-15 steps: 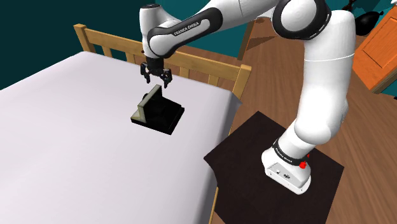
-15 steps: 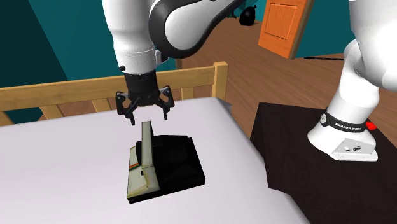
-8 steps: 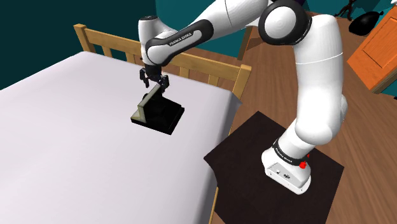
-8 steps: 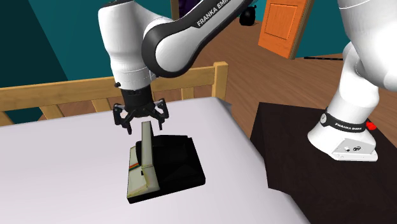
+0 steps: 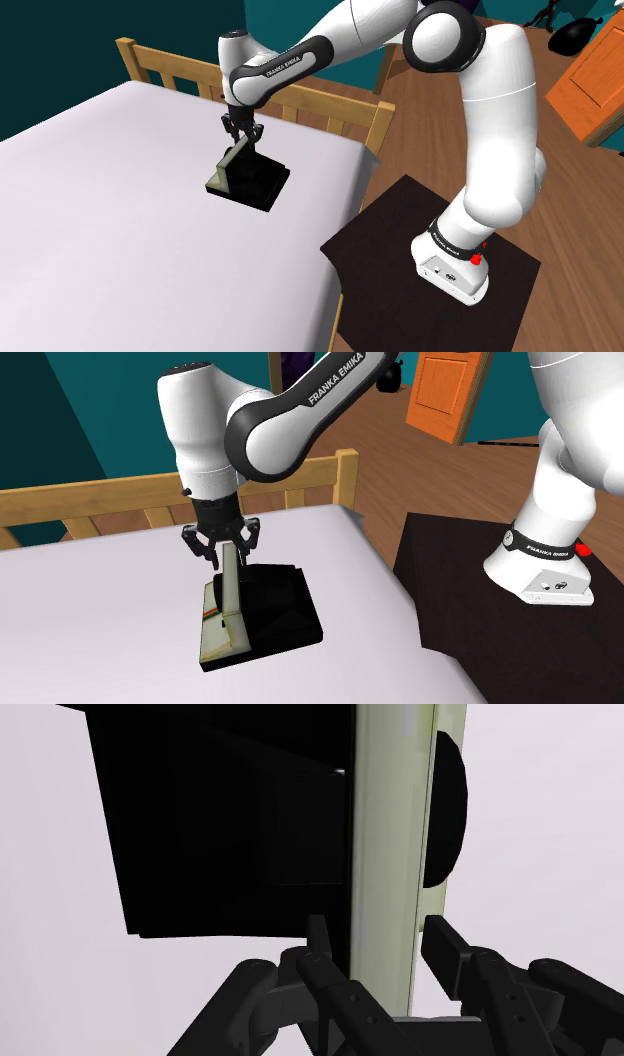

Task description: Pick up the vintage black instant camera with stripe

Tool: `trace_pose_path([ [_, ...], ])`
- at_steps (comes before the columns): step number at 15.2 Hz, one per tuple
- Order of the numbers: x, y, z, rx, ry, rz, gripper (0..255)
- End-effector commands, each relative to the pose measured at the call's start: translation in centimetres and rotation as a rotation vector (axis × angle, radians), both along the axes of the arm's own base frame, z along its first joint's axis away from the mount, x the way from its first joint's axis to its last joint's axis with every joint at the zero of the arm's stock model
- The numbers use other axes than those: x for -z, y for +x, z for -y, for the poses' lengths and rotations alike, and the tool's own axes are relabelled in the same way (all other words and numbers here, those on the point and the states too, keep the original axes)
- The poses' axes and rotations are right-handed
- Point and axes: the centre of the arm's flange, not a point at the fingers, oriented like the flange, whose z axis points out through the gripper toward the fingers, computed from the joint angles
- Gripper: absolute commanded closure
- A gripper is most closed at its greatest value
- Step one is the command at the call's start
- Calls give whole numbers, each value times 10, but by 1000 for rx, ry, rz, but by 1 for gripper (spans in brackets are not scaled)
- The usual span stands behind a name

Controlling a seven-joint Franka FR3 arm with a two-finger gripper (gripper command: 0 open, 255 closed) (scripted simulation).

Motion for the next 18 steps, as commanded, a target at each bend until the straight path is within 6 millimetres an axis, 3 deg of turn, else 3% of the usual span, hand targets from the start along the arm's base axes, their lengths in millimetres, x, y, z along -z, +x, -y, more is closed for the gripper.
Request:
trace_pose_path([
  [1,2,0,0,0,0,-2,255],
  [5,1,0,0,0,0,-2,255],
  [18,-67,0,0,0,0,-2,255],
])
